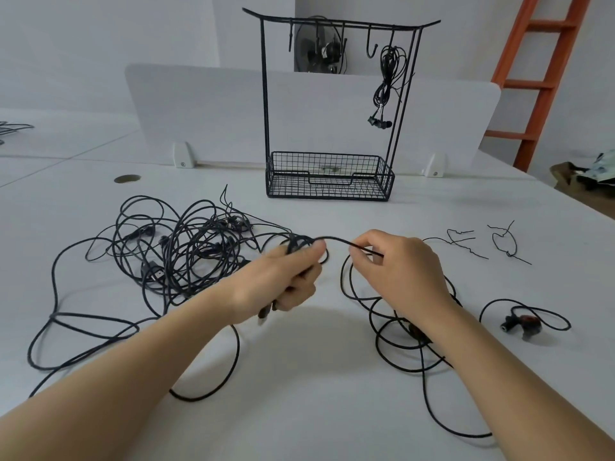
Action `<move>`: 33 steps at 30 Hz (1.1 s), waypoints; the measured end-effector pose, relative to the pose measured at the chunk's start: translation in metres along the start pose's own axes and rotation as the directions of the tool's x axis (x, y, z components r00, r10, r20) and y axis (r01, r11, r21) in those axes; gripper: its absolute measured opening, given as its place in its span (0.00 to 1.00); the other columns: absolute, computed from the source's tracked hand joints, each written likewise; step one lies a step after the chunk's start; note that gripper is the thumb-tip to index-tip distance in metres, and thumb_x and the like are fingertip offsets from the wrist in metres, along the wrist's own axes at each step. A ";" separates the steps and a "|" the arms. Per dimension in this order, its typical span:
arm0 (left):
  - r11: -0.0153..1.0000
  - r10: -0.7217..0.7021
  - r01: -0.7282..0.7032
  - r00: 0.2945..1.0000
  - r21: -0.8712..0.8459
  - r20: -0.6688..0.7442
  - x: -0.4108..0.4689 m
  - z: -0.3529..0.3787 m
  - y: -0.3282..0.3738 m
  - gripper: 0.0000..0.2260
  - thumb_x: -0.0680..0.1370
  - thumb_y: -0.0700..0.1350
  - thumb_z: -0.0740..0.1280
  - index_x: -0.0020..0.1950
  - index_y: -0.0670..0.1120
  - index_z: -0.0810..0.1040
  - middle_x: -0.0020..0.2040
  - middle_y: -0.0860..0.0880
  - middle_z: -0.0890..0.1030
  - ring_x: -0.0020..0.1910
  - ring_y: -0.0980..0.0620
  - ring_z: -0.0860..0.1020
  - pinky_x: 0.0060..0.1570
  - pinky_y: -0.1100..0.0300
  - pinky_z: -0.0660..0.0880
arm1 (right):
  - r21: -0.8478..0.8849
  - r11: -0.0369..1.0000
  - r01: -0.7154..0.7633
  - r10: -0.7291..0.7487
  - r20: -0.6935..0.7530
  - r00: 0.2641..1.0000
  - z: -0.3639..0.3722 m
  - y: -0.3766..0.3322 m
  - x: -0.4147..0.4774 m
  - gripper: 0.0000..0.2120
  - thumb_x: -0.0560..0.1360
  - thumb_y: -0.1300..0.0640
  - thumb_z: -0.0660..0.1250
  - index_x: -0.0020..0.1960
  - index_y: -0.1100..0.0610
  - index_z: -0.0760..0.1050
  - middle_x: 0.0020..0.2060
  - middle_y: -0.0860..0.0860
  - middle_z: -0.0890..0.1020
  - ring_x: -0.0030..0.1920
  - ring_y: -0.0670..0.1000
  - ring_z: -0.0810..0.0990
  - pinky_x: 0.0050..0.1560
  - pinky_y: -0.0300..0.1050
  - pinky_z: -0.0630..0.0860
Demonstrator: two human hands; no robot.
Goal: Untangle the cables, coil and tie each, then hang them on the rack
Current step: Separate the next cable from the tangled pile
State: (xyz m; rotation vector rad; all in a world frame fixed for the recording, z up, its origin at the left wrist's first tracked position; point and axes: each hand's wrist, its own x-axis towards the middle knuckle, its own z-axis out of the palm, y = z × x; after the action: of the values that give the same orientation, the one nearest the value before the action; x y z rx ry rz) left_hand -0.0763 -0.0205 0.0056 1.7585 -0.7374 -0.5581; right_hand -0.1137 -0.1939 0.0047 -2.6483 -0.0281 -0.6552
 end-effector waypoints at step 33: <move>0.443 -0.112 -0.388 0.870 -0.808 -0.480 0.005 -0.049 -0.004 0.30 0.80 0.59 0.47 0.23 0.48 0.71 0.18 0.53 0.58 0.21 0.55 0.56 0.23 0.66 0.55 | 0.782 0.551 -0.291 0.700 -0.243 0.671 -0.062 0.078 0.020 0.08 0.71 0.61 0.69 0.34 0.61 0.74 0.16 0.42 0.67 0.22 0.43 0.62 0.26 0.35 0.63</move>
State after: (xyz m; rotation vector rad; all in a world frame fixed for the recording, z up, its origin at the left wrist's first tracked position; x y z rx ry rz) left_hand -0.0385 0.0088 0.0160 0.7181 -0.1287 -0.2654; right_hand -0.1148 -0.2912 0.0338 -1.5244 0.5646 -0.9170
